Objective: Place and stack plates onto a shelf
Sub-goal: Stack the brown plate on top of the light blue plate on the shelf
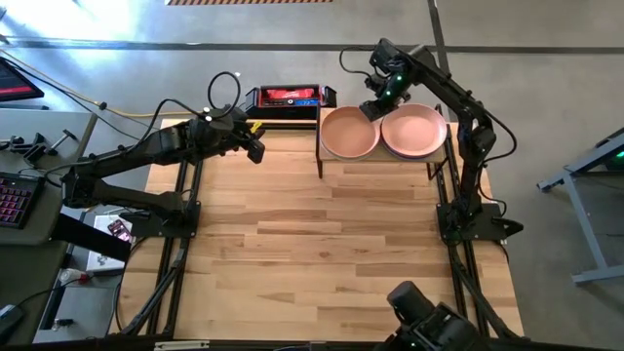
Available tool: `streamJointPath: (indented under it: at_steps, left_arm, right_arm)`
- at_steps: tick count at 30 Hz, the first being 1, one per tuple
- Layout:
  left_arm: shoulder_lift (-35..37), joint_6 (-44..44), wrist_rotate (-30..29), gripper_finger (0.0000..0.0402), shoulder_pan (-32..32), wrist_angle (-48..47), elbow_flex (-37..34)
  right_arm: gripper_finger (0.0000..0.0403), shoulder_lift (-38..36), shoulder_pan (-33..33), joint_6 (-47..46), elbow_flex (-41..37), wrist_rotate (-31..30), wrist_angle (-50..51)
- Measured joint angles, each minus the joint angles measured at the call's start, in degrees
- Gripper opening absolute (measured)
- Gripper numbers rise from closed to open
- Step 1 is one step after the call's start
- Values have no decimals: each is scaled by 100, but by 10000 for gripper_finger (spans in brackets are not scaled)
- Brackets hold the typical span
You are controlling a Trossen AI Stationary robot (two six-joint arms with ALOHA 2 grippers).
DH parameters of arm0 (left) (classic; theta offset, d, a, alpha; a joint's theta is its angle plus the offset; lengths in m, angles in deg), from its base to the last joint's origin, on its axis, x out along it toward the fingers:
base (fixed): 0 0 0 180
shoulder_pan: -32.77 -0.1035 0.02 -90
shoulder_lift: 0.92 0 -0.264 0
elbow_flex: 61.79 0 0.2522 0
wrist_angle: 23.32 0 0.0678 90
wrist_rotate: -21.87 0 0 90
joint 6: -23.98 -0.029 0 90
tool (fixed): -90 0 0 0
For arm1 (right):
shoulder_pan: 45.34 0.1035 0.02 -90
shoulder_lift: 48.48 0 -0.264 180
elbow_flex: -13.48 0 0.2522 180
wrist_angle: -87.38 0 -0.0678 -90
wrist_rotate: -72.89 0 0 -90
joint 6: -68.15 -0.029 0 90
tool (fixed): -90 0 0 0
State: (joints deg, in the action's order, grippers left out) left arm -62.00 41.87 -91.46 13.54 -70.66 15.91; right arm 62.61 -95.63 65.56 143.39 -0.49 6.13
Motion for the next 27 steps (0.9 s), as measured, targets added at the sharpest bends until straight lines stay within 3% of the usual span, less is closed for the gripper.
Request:
streamJointPath:
  at_steps: [11, 16, 27]
  left_arm:
    - [0, -2, 1, 117, 1, -2, 0]
    - [0, -1, 5, 117, 2, -15, 0]
    - [0, -2, 7, 117, -27, -76, 0]
  right_arm:
    - [110, -59, 121, -110, 598, 87, 485]
    - [110, -147, 604, -96, 598, 586, 505]
    - [110, -171, 1972, -119, 455, 702, 502]
